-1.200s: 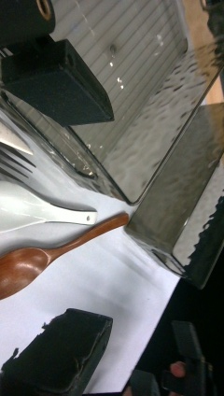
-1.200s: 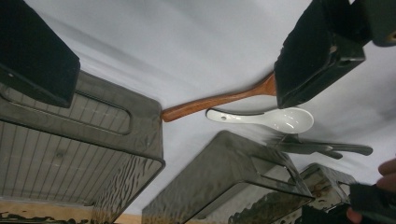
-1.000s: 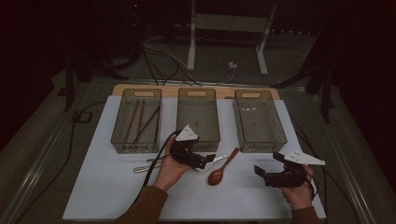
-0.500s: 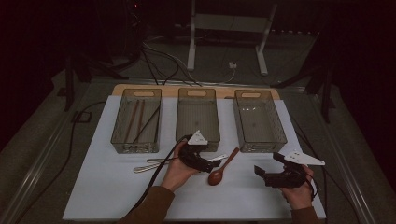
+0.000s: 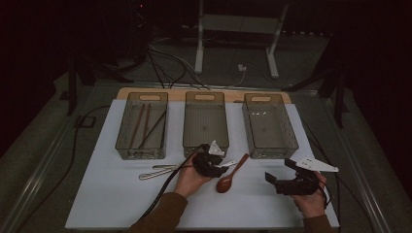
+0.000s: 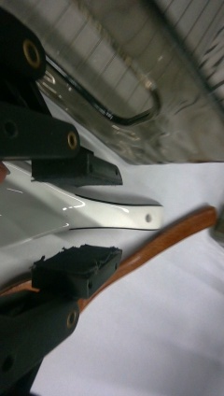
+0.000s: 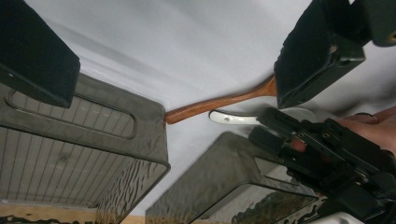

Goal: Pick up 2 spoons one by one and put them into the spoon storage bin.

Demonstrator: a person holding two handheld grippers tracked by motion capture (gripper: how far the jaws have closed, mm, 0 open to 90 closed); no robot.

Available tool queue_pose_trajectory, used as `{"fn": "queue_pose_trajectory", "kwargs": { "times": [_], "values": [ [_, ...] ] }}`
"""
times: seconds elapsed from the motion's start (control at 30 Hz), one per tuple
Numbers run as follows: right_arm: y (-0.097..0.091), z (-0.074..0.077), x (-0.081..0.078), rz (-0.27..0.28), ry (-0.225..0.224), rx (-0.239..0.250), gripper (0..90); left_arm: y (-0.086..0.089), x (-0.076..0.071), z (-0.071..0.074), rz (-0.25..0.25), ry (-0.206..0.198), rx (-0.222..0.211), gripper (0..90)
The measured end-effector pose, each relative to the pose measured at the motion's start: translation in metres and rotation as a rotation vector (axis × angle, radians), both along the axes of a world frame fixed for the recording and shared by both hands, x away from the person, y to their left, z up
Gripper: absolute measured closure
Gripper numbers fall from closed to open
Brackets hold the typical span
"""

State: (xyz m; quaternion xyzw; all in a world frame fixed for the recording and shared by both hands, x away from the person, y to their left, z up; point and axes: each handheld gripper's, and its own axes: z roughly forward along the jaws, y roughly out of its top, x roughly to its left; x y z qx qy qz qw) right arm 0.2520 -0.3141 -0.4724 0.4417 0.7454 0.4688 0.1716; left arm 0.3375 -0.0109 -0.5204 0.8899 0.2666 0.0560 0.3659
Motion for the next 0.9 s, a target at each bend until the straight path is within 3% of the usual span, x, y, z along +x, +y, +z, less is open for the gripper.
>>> {"fn": "queue_pose_trajectory", "kwargs": {
  "times": [0.2,0.37,0.5,0.67,0.9],
  "values": [
    [0.000,0.000,0.000,0.001,0.001,-0.001,0.3,-0.003,0.000,-0.002,0.005,-0.008,0.025,64.7],
    [0.001,-0.001,0.000,0.005,0.003,-0.005,0.3,-0.010,-0.002,-0.001,0.006,-0.041,0.055,64.8],
    [0.001,-0.001,0.001,0.008,0.003,-0.004,0.3,-0.014,-0.002,-0.001,0.006,-0.051,0.067,71.7],
    [0.001,-0.001,0.001,0.007,0.006,-0.005,0.3,-0.014,-0.001,0.000,0.002,-0.047,0.068,75.0],
    [-0.001,-0.001,0.000,0.003,0.005,0.000,0.3,-0.009,-0.004,0.002,0.004,-0.031,0.038,75.5]
  ]
}}
